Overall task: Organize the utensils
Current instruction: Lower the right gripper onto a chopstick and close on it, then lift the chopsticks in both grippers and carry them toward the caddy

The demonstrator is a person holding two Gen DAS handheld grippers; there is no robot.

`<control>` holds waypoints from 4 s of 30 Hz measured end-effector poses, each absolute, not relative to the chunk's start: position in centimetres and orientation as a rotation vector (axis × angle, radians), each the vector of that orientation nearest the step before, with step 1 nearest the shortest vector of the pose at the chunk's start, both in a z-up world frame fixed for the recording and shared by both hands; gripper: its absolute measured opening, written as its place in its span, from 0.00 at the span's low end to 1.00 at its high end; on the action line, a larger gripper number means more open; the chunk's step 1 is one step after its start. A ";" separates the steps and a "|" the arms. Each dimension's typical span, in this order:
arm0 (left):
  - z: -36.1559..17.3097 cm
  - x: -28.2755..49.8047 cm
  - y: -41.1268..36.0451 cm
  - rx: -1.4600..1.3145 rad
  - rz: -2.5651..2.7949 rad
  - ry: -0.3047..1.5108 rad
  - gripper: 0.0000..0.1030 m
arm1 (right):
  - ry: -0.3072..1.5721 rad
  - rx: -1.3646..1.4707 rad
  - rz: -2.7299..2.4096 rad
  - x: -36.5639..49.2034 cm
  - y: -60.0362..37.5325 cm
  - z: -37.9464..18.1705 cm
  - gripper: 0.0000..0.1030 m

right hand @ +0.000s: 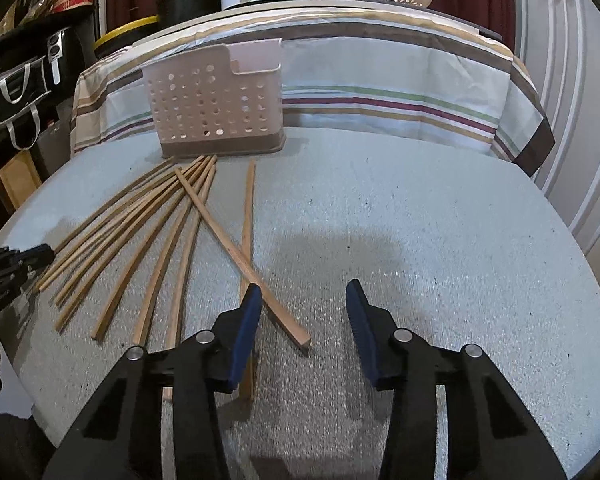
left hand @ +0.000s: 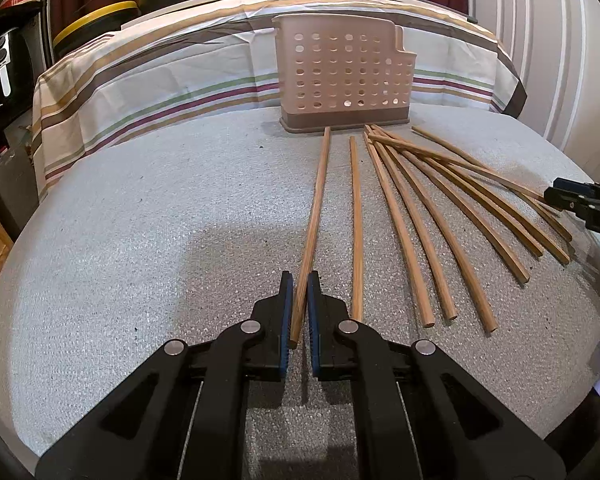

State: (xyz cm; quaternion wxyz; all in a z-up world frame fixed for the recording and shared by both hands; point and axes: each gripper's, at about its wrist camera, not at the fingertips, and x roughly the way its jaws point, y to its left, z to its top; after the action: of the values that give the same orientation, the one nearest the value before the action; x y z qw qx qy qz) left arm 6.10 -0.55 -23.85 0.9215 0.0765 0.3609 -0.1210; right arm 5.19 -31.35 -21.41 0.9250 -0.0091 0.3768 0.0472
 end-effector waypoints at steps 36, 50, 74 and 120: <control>-23.0 5.4 -0.6 0.155 -0.208 0.683 0.08 | 0.697 -0.056 0.153 3.6 -29.5 -20.7 0.07; -20.8 4.3 -0.7 0.162 -0.175 0.581 0.07 | 0.614 -0.049 0.135 2.9 -29.3 -18.3 0.07; -15.6 5.2 -0.3 0.135 -0.129 0.387 0.06 | 0.518 -0.045 0.124 3.1 -28.9 -14.9 0.07; -8.1 14.8 -2.3 0.156 -0.139 0.165 0.06 | 0.373 -0.056 0.137 11.8 -28.3 -8.6 0.07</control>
State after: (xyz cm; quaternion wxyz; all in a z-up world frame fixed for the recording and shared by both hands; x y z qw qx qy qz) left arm 14.78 -2.26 -8.05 0.9911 0.0776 0.0824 -0.0695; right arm 11.84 -28.27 -8.64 0.9799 -0.0280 0.1852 0.0680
